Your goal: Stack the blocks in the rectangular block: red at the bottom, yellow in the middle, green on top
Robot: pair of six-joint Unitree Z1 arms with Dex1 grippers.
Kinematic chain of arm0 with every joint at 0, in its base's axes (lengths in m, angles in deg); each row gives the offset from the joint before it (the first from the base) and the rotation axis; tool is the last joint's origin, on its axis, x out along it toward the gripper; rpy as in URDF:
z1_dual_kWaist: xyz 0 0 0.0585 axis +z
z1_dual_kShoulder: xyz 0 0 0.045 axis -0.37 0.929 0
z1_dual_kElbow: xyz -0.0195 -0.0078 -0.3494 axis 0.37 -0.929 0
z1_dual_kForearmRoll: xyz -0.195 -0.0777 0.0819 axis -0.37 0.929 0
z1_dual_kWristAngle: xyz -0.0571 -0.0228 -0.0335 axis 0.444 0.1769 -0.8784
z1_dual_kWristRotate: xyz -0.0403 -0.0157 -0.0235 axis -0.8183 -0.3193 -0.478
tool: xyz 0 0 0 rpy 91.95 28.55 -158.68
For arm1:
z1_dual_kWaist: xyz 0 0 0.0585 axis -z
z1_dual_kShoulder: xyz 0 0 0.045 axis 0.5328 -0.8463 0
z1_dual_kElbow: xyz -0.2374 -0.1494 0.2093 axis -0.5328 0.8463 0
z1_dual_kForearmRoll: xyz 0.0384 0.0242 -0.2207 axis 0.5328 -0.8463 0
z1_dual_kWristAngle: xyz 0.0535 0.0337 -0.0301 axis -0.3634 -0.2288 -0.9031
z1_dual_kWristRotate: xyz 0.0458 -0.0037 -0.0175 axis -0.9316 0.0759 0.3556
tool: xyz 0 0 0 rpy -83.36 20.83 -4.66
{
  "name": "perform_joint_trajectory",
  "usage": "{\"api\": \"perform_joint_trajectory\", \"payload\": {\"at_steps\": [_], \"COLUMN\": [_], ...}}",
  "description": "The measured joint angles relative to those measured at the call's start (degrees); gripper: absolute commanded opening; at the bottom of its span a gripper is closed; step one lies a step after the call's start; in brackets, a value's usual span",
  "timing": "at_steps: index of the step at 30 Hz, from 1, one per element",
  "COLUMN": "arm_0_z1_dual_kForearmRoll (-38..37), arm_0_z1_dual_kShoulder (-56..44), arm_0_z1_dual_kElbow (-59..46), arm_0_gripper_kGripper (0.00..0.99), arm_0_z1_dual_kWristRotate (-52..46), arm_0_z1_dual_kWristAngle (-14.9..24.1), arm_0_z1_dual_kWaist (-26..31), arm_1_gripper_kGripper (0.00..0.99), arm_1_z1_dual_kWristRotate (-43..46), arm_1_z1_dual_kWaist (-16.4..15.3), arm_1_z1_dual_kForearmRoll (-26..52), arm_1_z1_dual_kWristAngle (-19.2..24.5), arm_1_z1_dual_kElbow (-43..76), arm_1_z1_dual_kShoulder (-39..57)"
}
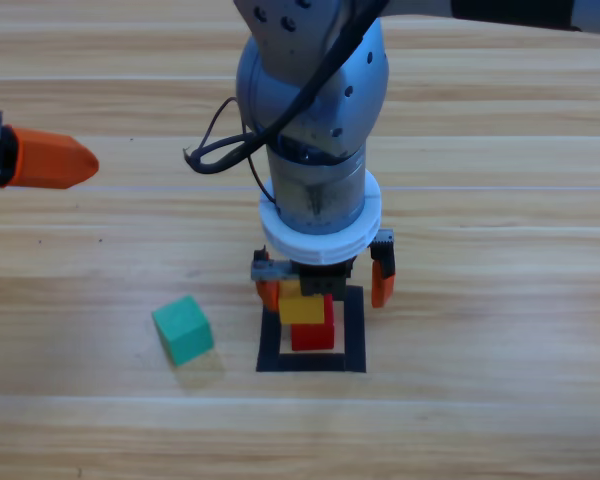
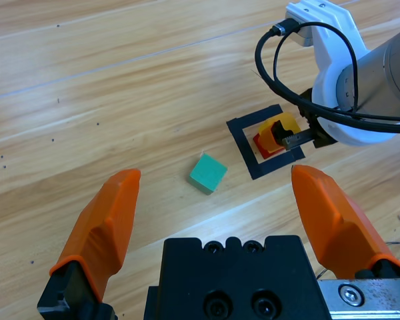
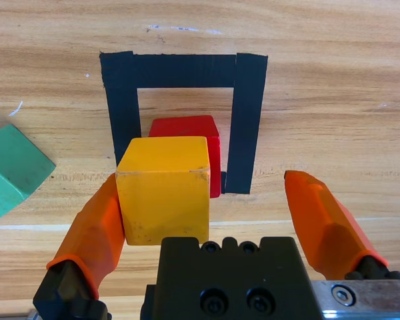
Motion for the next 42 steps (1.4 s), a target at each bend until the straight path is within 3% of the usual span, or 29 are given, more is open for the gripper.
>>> {"api": "perform_joint_trajectory", "payload": {"at_steps": [24, 32, 37, 39, 42], "arm_0_z1_dual_kForearmRoll": [-2.23, -2.57, -2.48, -0.27, 10.04], "arm_0_z1_dual_kShoulder": [0.00, 0.00, 0.11, 0.97, 6.44], "arm_0_z1_dual_kElbow": [-1.54, -1.67, -0.84, 2.02, 12.40], "arm_0_gripper_kGripper": [0.971, 0.971, 0.977, 0.973, 0.960], "arm_0_z1_dual_kWristRotate": [0.00, 0.00, -1.25, -3.95, -10.13], "arm_0_z1_dual_kWristAngle": [0.00, 0.00, 0.04, 0.04, 0.00], "arm_0_z1_dual_kWaist": [0.00, 0.00, 0.91, 2.37, 5.71], "arm_1_gripper_kGripper": [0.990, 0.990, 0.990, 0.990, 0.990], "arm_1_z1_dual_kWristRotate": [2.11, 4.01, 6.94, 7.89, 12.45], "arm_1_z1_dual_kWaist": [0.00, -0.11, -1.21, -1.44, -1.41], "arm_1_z1_dual_kForearmRoll": [-1.23, -1.26, -1.26, -1.24, 3.97], "arm_1_z1_dual_kWristAngle": [0.08, 0.09, 2.77, 3.76, 4.26], "arm_1_z1_dual_kElbow": [-0.42, -0.66, 2.13, 5.84, 16.07], "arm_1_z1_dual_kShoulder": [1.22, 7.56, 15.04, 18.15, 23.14]}}
